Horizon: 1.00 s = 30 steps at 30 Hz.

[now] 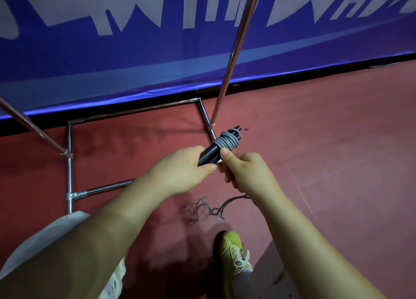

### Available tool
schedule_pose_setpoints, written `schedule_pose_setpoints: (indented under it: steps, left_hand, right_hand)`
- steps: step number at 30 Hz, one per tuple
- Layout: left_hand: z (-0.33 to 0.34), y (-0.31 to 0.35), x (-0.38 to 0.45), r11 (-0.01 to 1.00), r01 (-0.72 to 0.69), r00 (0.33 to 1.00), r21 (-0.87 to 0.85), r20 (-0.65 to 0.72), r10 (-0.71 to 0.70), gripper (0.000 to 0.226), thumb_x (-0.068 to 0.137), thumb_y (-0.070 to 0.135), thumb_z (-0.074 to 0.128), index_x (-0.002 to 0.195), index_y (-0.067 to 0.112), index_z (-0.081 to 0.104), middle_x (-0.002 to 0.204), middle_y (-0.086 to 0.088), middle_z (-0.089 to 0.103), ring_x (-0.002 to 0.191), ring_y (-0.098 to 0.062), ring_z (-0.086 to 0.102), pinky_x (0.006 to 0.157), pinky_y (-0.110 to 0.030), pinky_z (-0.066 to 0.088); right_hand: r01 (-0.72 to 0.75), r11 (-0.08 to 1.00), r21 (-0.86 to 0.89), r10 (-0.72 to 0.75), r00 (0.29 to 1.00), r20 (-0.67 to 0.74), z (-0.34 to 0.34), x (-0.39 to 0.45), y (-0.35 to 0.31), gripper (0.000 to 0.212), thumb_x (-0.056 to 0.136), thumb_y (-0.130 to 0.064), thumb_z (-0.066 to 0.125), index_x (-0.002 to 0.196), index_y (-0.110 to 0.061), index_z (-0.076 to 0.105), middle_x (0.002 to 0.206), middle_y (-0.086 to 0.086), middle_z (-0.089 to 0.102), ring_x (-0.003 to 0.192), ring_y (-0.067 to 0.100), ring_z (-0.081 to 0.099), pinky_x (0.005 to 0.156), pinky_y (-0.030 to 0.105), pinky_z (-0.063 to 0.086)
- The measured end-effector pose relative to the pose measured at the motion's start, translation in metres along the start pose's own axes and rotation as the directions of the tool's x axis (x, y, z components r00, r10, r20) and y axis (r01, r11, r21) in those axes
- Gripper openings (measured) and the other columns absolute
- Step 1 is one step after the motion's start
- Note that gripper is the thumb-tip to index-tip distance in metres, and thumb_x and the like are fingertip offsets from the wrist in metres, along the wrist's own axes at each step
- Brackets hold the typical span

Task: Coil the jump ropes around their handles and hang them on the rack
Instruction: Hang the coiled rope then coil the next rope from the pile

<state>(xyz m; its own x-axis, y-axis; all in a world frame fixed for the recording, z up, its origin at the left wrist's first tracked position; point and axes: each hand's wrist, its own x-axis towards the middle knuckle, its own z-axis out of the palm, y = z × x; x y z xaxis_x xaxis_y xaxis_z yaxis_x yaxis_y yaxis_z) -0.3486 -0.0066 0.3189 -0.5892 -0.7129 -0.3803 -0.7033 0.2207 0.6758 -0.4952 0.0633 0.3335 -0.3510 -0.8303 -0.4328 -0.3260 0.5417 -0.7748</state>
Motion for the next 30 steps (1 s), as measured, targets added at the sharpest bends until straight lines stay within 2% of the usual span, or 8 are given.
schedule_pose_setpoints:
  steps: [4,10,14,16,18,20,23,30]
  left_hand:
    - [0.004,0.008,0.0,0.919,0.006,0.996,0.393,-0.087,0.031,0.032,0.093,0.053,0.043,0.098,0.021,0.044,0.097,-0.003,0.063,0.096,-0.031,0.06,0.068,-0.034,0.038]
    - [0.018,0.012,-0.004,0.827,-0.036,0.99,0.561,-0.092,0.106,0.027,0.096,0.045,0.044,0.109,0.022,0.035,0.111,-0.008,0.064,0.106,-0.033,0.06,0.074,-0.036,0.034]
    - [0.008,0.007,-0.004,0.959,-0.133,0.99,0.251,0.081,0.115,0.035,0.088,0.049,0.057,0.107,0.026,0.04,0.097,0.004,0.055,0.093,-0.021,0.058,0.076,-0.033,0.04]
    - [-0.002,0.002,-0.004,0.954,-0.091,0.97,-0.284,0.19,0.149,0.033,0.081,0.052,0.065,0.092,0.025,0.049,0.085,0.006,0.059,0.073,-0.008,0.058,0.069,-0.028,0.041]
    - [-0.006,-0.004,-0.004,0.598,0.142,0.892,-0.788,0.365,0.269,0.061,0.064,0.066,0.071,0.094,0.014,0.062,0.084,-0.005,0.071,0.07,-0.015,0.068,0.067,-0.027,0.05]
    - [0.002,-0.009,-0.003,0.292,0.412,0.685,-0.863,0.504,0.526,0.086,0.064,0.075,0.065,0.107,0.0,0.064,0.094,-0.018,0.071,0.081,-0.03,0.07,0.075,-0.038,0.056]
    - [0.014,-0.003,-0.009,0.123,0.576,0.504,-0.808,0.469,0.725,0.078,0.081,0.067,0.054,0.114,-0.004,0.06,0.087,-0.013,0.068,0.075,-0.027,0.068,0.072,-0.038,0.055]
    - [-0.009,0.011,-0.015,0.49,0.339,0.815,-0.803,0.511,0.274,0.059,0.082,0.063,0.046,0.077,0.006,0.062,0.052,-0.003,0.049,0.039,-0.015,0.047,0.036,-0.014,0.032]
  right_hand:
    - [-0.098,0.992,0.083,0.092,0.993,0.069,-0.002,0.0,-0.002,0.053,0.094,-0.053,0.047,0.073,-0.007,0.066,0.048,-0.006,0.052,0.038,0.009,0.038,0.046,0.025,0.031]
    - [-0.161,0.987,0.025,0.161,0.987,0.001,0.008,-0.002,-0.005,0.051,0.092,-0.058,0.045,0.066,-0.017,0.059,0.036,-0.014,0.047,0.046,0.009,0.04,0.051,0.026,0.028]
    - [-0.025,1.0,0.001,0.025,0.992,-0.121,0.007,0.003,-0.007,0.042,0.084,-0.051,0.047,0.059,-0.018,0.046,0.052,-0.004,0.038,0.055,0.019,0.033,0.054,0.032,0.026]
    - [0.098,0.991,0.09,-0.088,0.99,-0.107,0.005,0.005,-0.007,0.033,0.073,-0.051,0.043,0.059,-0.021,0.04,0.051,-0.006,0.034,0.052,0.016,0.03,0.055,0.032,0.024]
    - [0.201,0.956,0.212,-0.203,0.979,-0.011,0.006,0.003,-0.005,0.03,0.073,-0.045,0.042,0.058,-0.018,0.042,0.046,-0.005,0.039,0.045,0.014,0.033,0.052,0.029,0.026]
    - [0.24,0.897,0.371,-0.288,0.955,0.078,0.008,-0.002,-0.006,0.032,0.07,-0.043,0.044,0.057,-0.014,0.043,0.04,-0.002,0.04,0.036,0.012,0.036,0.044,0.025,0.027]
    - [0.258,0.833,0.49,-0.358,0.926,0.12,0.01,-0.005,-0.009,0.037,0.064,-0.05,0.045,0.061,-0.013,0.043,0.033,-0.004,0.035,0.029,0.007,0.031,0.036,0.021,0.023]
    - [0.252,0.891,0.378,-0.352,0.909,0.222,-0.006,-0.003,-0.006,0.04,0.082,-0.048,0.042,0.063,-0.014,0.05,0.047,0.003,0.047,0.046,0.018,0.035,0.045,0.026,0.022]
